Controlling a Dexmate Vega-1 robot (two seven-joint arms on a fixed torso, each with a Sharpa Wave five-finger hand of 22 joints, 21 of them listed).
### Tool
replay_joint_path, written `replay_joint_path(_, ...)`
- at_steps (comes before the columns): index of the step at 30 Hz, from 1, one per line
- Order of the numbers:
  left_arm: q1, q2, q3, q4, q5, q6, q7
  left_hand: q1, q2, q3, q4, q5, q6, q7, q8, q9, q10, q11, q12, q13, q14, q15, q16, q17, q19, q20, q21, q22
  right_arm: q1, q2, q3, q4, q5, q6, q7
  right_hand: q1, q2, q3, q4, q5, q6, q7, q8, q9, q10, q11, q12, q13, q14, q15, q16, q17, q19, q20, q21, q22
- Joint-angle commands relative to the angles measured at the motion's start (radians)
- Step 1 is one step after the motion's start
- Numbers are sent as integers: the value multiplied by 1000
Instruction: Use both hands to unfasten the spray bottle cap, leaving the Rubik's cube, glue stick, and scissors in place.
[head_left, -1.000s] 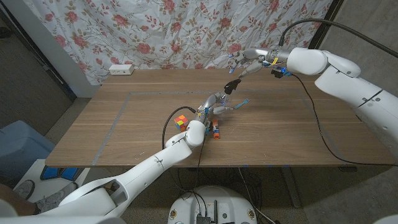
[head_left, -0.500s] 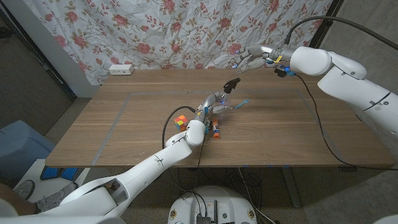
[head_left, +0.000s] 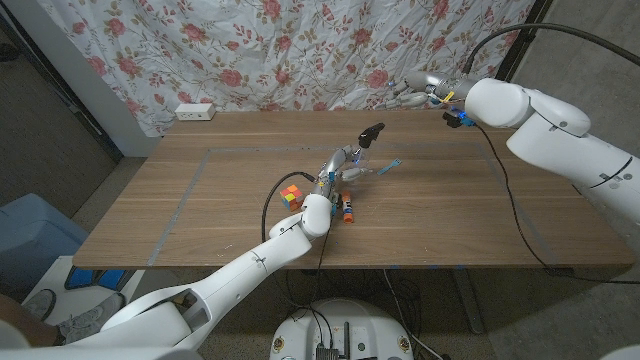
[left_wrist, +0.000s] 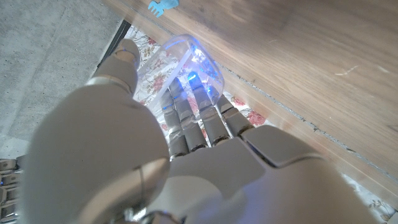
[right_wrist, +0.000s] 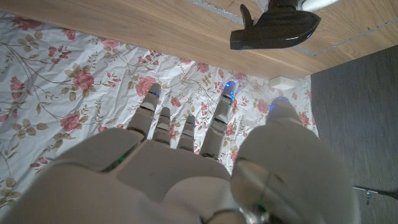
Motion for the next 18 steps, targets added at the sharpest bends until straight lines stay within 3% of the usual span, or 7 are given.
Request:
replay_joint_path(1,2,-11,1,9,11,-2,30,-74,85,24,15,-4,21,5,5,0,28,-14,-4,5,10,-114,2,3,6,-39,0,2,-9,-11,-36,-101,-27,-170,-46,-45,1,-8,18,5,12,14,-6,2,18,5,5,1,13,5,7,2,12,-3,6,1)
replay_joint_path(9,3,-13,0,7,11,5,36,-75,84,23,15,-4,22,4,6,0,29,-17,-5,6,10,-112,2,4,7,-40,0,2,0,-13,-60,-138,-12,-251,-45,-119,10,-26,46,0,21,44,-16,4,30,17,5,1,24,14,9,4,16,-2,6,1)
replay_joint_path(18,8,-11,-4,1,6,12,39,-74,85,24,15,-4,22,4,5,0,30,-15,-6,7,10,-114,1,4,6,-40,-1,2,10,-23,-91,-157,4,-302,-55,-160,12,-37,61,-5,24,48,-22,4,32,23,3,1,20,15,6,5,14,-1,4,1)
